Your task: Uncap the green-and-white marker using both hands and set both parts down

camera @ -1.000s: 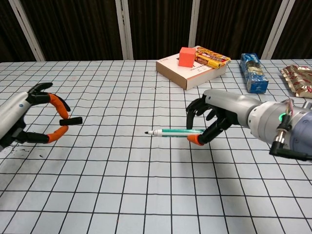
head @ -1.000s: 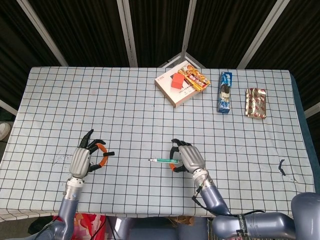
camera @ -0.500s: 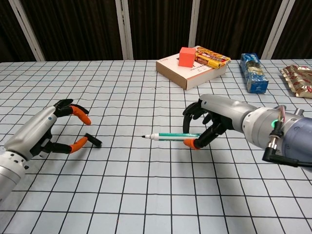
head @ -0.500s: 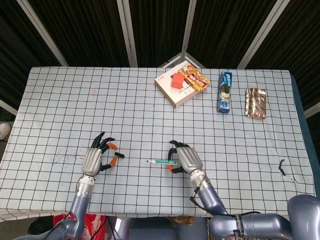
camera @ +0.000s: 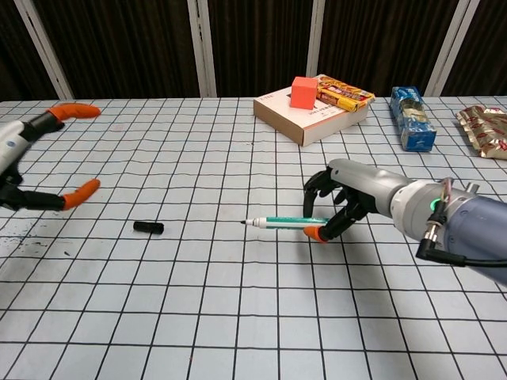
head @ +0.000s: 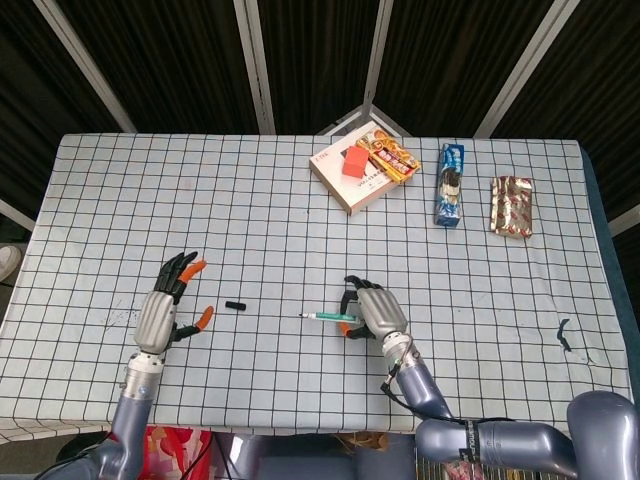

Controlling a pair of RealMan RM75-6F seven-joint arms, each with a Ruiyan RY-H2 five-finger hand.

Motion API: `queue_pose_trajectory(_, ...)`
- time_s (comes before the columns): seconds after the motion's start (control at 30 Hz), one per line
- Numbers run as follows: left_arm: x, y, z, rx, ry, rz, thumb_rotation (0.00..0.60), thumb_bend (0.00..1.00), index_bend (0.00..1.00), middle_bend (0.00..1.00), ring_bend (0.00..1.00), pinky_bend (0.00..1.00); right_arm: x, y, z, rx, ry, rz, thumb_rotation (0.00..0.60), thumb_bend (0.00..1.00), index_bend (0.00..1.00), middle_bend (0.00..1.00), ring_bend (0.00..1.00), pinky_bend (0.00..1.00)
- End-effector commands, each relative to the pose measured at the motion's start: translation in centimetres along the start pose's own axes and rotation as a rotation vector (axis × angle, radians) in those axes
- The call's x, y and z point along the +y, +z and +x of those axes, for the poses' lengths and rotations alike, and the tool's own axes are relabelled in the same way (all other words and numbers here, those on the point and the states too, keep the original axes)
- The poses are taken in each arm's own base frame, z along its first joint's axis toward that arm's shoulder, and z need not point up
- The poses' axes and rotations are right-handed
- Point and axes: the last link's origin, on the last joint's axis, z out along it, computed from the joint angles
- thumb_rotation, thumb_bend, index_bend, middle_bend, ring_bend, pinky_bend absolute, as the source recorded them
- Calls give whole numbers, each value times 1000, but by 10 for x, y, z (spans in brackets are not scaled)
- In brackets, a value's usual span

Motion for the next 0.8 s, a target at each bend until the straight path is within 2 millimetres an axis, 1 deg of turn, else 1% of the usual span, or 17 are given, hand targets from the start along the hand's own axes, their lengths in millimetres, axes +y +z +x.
queue_pose_trajectory(0.03, -1, -10, 43, 60, 68, -2, 600, 463, 162, 61, 0, 30, 8, 6, -5, -4, 12, -6, 600, 465, 751, 167, 167, 188)
queue_pose_trajectory(0.17, -4, -17, 68, 76, 103, 21, 600, 464, 162, 74, 0, 30, 14, 9, -4, 8, -3, -11, 600, 465, 750, 167, 167, 188)
queue_pose_trajectory(0.3, -14, -24, 90, 95, 145, 65, 600, 463, 162, 79, 0, 30, 20, 10, 2, 21, -19, -27, 600, 465, 751, 167, 167, 188)
queue_pose_trajectory(0.5, -31, -34, 109, 99, 192, 125, 600, 462, 163, 78, 0, 30, 28, 13, 9, 30, -47, -51, 600, 465, 742, 167, 167, 188)
queue_pose_trajectory(0.6, -38, -39, 115, 96, 206, 147, 600, 463, 162, 76, 0, 30, 33, 13, 11, 29, -71, -65, 600, 466, 673, 167, 167, 188)
queue_pose_trajectory(0.63, -39, -39, 117, 97, 205, 151, 600, 463, 163, 74, 0, 30, 34, 13, 12, 30, -75, -70, 600, 466, 636, 167, 164, 188)
queue_pose_trajectory(0.7, -42, -42, 120, 98, 198, 162, 600, 462, 163, 71, 0, 31, 38, 12, 12, 27, -83, -85, 600, 466, 550, 166, 155, 180)
queue_pose_trajectory(0.77, -44, -44, 122, 97, 191, 167, 600, 463, 164, 71, 0, 31, 41, 11, 13, 21, -87, -102, 600, 461, 429, 166, 145, 170)
queue_pose_trajectory(0.8, -45, -45, 123, 100, 191, 168, 600, 463, 164, 70, 0, 31, 42, 11, 14, 20, -85, -108, 600, 456, 391, 166, 143, 170)
